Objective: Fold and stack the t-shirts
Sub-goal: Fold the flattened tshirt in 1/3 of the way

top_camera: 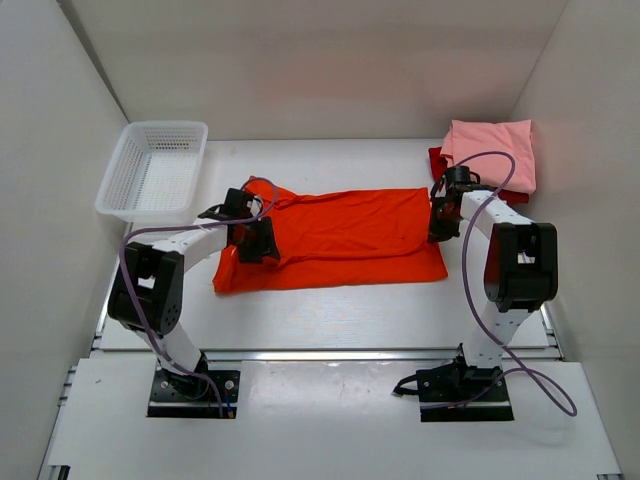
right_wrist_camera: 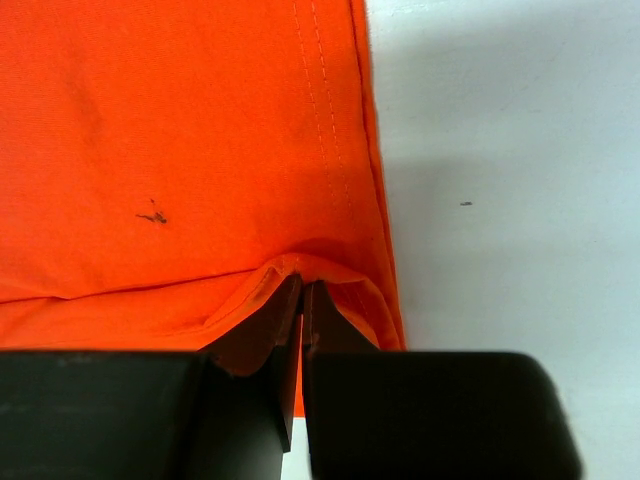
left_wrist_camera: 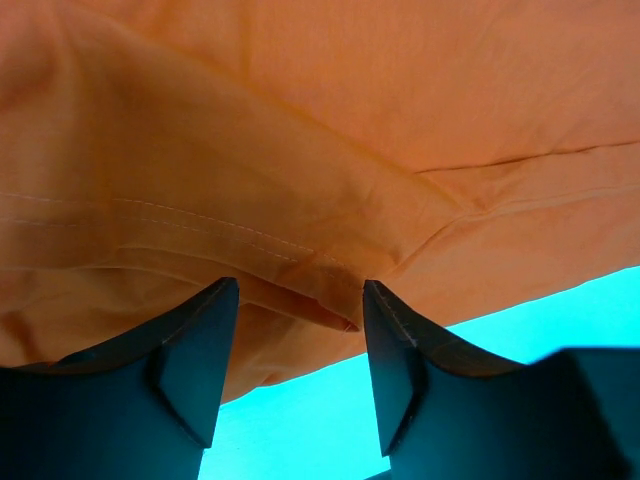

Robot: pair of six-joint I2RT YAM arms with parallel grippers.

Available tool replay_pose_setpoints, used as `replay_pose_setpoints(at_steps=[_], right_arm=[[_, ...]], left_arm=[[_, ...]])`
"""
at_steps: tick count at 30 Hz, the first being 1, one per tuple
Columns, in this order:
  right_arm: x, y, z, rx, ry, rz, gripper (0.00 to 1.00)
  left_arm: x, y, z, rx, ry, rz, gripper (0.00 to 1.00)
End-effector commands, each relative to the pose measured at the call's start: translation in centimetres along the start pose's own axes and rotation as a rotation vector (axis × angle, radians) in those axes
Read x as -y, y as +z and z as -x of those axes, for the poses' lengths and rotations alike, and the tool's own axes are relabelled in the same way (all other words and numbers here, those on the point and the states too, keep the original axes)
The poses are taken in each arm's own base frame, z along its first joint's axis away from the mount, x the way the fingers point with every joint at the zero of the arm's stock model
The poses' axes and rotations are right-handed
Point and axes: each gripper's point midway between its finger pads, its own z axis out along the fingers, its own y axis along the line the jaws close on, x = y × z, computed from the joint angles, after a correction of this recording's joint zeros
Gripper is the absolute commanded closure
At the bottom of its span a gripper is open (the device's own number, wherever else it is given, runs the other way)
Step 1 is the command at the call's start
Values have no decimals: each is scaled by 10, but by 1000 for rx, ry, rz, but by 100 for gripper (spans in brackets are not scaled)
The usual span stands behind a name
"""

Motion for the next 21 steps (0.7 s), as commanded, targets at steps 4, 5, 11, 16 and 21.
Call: replay_pose_setpoints(at_steps=[4, 5, 11, 16, 21], right_arm=[[-3, -11, 18, 65, 0, 1, 100], [-3, -10, 17, 58, 0, 3, 100], [-2, -18, 7, 56, -8, -11, 100], [-2, -38, 2, 91, 9, -11, 100], [-1, -66, -9, 110, 15, -21, 100]], left_arm=[[12, 11, -10, -31, -3, -22, 35], [13, 13, -11, -40, -11, -25, 38], [20, 4, 8, 63, -26, -30, 100], [23, -19, 13, 104, -7, -35, 100], [37, -54, 14, 131, 34, -75, 100]])
